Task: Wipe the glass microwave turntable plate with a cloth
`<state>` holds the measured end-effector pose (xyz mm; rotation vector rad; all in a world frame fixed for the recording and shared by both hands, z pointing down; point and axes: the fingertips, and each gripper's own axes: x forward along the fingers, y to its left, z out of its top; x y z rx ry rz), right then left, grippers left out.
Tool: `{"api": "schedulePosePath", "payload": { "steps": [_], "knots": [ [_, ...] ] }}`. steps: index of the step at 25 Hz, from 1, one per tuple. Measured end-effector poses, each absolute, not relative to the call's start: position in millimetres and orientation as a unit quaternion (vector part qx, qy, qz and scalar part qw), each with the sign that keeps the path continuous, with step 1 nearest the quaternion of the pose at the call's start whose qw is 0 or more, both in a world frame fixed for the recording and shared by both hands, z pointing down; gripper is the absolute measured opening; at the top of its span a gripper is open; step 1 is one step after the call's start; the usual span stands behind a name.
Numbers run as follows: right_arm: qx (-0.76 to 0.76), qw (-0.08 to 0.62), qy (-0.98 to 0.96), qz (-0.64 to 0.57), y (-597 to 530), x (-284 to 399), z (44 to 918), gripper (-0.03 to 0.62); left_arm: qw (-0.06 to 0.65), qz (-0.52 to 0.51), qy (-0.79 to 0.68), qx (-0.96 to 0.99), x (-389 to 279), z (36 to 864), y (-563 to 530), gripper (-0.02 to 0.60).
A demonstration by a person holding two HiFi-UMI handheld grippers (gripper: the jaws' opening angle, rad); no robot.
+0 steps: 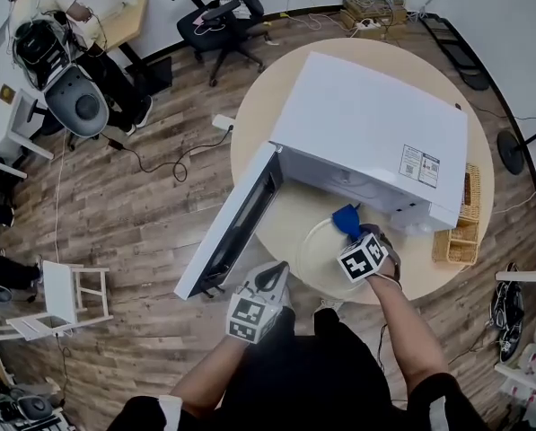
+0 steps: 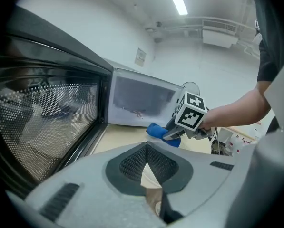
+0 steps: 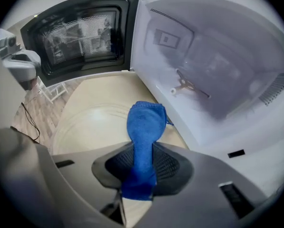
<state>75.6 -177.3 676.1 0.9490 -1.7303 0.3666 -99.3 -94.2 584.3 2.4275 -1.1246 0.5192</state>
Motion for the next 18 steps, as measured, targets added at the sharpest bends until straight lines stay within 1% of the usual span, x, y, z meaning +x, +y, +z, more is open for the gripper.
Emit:
{"api": "schedulePosePath", "payload": {
  "steps": [9,18],
  "knots": [
    [0.431,0.542,-0.704,0.160,-187,111,677,0.106,0.204,0.193,-0.395,0.875,-94,586,-93,0.006],
    [0.418,0.494,-0.746,0.158,-161,81,647,0.104,0.208,0.200,-0.401,0.869,-99,595,-91,0.006]
  ]
}}
